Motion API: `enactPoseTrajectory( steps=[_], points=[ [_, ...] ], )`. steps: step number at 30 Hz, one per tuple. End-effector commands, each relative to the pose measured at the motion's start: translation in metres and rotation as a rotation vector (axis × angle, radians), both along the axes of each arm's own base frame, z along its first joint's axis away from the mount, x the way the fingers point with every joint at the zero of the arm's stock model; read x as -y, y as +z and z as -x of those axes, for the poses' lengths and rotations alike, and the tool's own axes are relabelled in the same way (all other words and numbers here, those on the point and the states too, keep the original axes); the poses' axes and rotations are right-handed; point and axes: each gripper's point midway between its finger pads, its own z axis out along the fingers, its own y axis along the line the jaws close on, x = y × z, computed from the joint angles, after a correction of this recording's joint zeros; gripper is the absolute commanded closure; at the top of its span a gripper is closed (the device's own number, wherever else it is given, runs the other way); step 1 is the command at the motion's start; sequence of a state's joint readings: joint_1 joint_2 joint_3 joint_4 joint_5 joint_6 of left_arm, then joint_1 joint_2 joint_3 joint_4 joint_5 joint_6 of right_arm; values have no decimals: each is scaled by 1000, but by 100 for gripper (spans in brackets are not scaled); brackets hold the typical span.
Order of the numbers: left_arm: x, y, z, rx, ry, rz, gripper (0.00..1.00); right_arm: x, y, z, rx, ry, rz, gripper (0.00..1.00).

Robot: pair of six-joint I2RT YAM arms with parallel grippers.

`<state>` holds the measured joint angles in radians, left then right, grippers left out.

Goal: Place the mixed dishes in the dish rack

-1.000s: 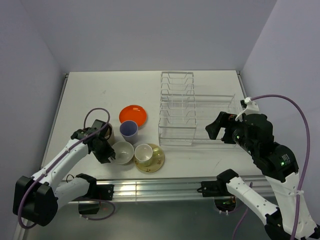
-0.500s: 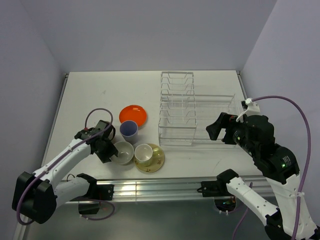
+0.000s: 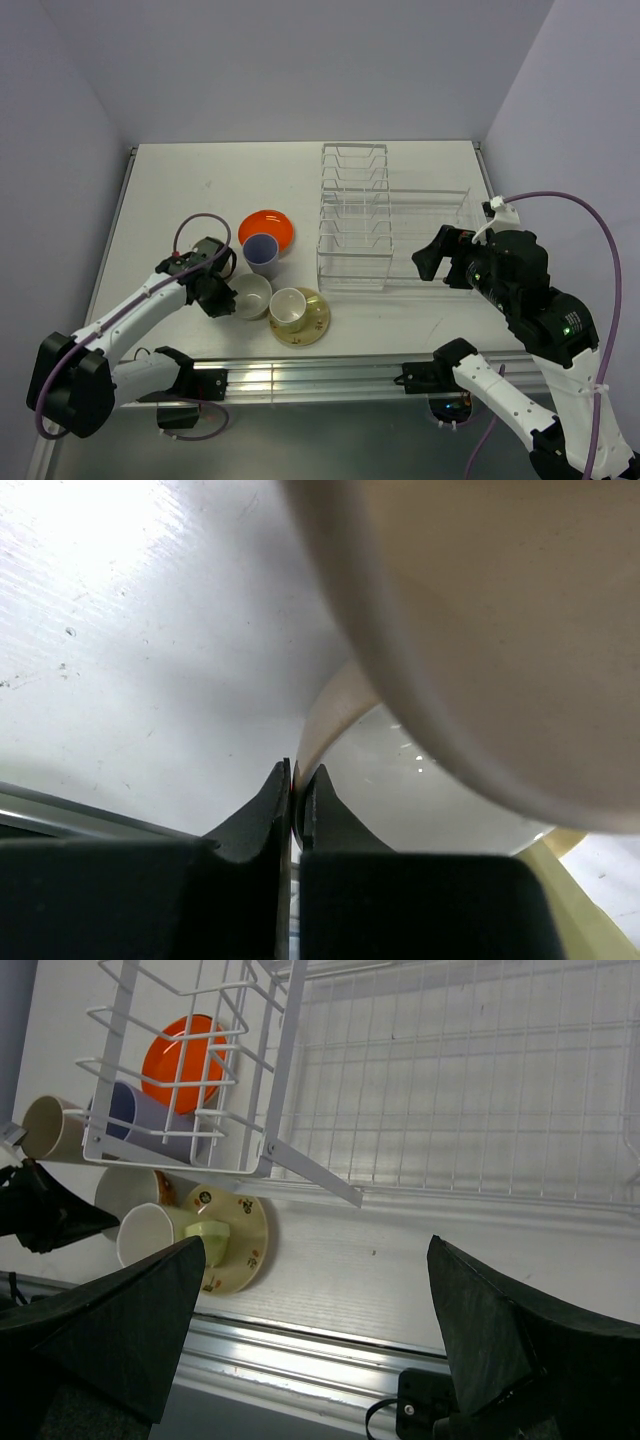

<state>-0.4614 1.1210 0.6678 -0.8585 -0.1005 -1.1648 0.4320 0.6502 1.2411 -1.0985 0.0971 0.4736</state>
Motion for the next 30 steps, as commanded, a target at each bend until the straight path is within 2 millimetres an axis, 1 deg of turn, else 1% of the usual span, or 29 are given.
enactPoseTrajectory(
  steps=[1,3,5,7,8,9,10,14,16,17,18,19,20,21,22,24,25,26,27,28,29,30],
  points=[
    [-8,-3,29,-103,-24,-29,100,-1,10,-8,56,-1,-3,0],
    [-11,5,33,-89,-22,-26,100,-2,9,-8,51,1,-4,0],
    [-15,13,41,-95,-13,-30,100,-2,9,-9,53,3,-3,0],
    [-16,25,44,-64,-12,-6,100,-4,9,-9,49,11,-4,0],
    [-19,28,52,-82,-13,-10,100,-4,11,-9,54,17,-3,0],
    [-19,34,54,-65,-16,5,100,-6,12,-9,51,24,-5,0],
    [-14,43,55,-51,-33,36,100,-7,12,-9,49,33,-5,0],
    [-15,67,68,-49,-52,67,100,-9,12,-11,31,49,10,1],
    [-14,83,67,-2,-52,94,100,-7,8,-13,2,40,38,3],
    [-10,89,71,-7,-61,120,100,-7,13,-13,6,40,40,4],
    [-9,96,71,11,-67,137,100,-7,11,-14,-13,42,54,5],
    [-6,109,68,42,-82,158,100,-6,12,-15,-14,42,62,7],
    [-2,118,67,59,-99,183,100,-6,19,-16,1,39,62,7],
    [0,127,66,80,-110,200,100,-7,22,-18,0,41,65,8],
    [4,146,62,133,-125,226,100,-8,25,-19,4,46,67,9],
    [13,170,58,201,-160,290,100,-9,37,-22,20,48,62,9],
    [17,188,54,253,-169,320,100,-11,51,-22,48,55,49,9],
    [21,199,52,283,-182,347,100,-13,57,-22,54,63,39,9],
    [28,210,52,307,-199,399,100,-19,58,-24,29,84,35,9],
    [36,227,46,361,-199,453,100,-22,63,-25,22,89,19,9],
    [42,237,44,390,-205,491,100,-25,80,-24,49,103,-5,9],
    [51,249,45,412,-232,557,100,-36,79,-26,7,143,-18,10]
  ],
)
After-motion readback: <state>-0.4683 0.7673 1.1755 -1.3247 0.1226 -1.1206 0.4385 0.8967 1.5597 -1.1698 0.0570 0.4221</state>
